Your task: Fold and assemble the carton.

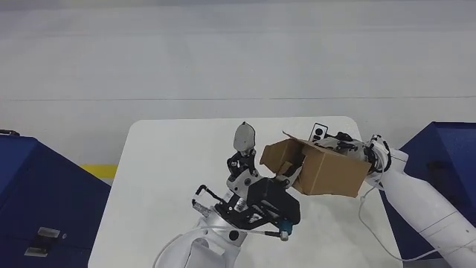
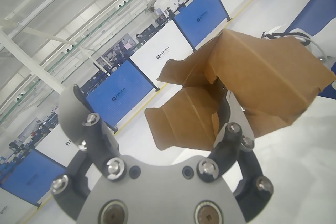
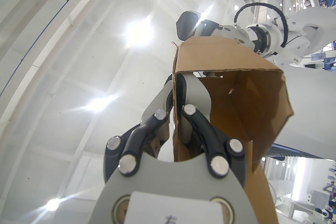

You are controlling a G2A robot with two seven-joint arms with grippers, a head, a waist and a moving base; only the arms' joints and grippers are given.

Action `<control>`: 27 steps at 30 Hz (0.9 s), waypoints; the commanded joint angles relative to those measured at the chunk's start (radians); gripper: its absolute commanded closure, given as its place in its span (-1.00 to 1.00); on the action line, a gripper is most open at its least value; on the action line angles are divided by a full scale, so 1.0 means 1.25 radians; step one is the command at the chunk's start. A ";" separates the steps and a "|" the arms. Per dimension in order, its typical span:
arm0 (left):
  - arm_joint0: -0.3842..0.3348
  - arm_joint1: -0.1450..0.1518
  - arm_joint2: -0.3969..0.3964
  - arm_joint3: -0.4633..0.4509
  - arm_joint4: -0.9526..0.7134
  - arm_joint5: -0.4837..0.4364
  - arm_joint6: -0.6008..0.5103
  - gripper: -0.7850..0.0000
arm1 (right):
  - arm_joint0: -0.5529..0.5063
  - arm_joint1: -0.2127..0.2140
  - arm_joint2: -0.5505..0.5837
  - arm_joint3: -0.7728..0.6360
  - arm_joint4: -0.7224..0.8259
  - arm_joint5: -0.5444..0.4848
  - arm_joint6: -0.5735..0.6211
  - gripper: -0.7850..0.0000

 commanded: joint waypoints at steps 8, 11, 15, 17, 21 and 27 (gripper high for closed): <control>0.026 0.002 -0.014 -0.003 -0.018 0.112 0.081 -1.00 | 0.003 -0.001 0.025 0.025 -0.035 -0.038 0.003 1.00; 0.026 0.002 -0.014 -0.003 -0.018 0.112 0.081 -1.00 | 0.003 -0.002 0.027 0.022 -0.036 -0.045 0.000 1.00; 0.026 0.002 -0.014 -0.003 -0.018 0.112 0.081 -1.00 | -0.005 -0.002 0.067 0.000 -0.122 -0.186 -0.031 1.00; 0.038 0.000 -0.020 -0.003 -0.103 0.123 0.092 -1.00 | -0.008 -0.002 0.085 -0.001 -0.180 -0.257 -0.038 1.00; 0.059 -0.015 -0.044 -0.003 -0.374 0.207 0.063 -1.00 | -0.022 -0.006 0.105 -0.006 -0.185 -0.297 -0.020 1.00; 0.064 -0.022 -0.053 -0.003 -0.469 0.256 0.031 -1.00 | -0.023 -0.008 0.113 -0.008 -0.187 -0.311 -0.010 1.00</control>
